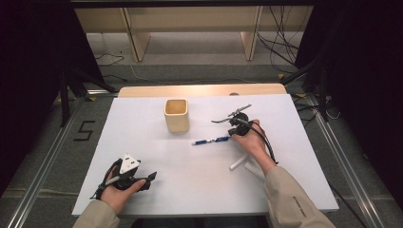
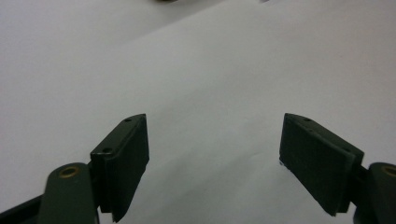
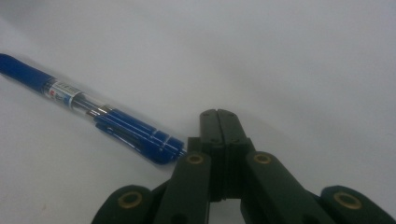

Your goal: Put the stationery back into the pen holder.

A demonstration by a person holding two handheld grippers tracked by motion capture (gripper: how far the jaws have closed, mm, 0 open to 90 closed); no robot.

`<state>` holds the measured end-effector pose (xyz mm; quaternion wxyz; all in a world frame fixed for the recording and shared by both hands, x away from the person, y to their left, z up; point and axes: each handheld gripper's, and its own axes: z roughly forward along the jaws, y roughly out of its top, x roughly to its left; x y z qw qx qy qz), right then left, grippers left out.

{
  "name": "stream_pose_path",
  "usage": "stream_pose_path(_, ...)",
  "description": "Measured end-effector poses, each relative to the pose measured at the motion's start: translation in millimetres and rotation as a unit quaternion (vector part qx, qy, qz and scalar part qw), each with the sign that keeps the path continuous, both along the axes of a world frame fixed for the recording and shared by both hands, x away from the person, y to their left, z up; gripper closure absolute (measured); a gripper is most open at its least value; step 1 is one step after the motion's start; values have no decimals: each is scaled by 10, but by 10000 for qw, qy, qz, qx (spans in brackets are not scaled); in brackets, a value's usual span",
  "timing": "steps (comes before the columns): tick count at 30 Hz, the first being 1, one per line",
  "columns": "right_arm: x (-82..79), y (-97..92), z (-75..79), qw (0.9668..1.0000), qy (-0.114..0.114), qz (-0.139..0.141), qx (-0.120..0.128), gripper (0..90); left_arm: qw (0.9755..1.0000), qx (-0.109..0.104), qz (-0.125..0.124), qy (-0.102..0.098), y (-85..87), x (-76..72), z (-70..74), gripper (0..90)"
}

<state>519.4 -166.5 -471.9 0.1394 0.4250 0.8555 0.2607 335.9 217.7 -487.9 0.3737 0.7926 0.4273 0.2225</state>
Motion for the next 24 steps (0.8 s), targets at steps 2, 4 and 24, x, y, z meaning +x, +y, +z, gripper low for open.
stream_pose_path(2,0,15,-17,10000,14,18,-25,900,10000,-8,1,-3,1,0,0,240)
stream_pose_path(4,1,18,-14,10000,18,29,-27,900,10000,-5,1,-4,3,0,1,241)
stream_pose_path(24,-106,43,13,9994,126,220,-255,900,10000,-8,1,-9,7,3,3,245)
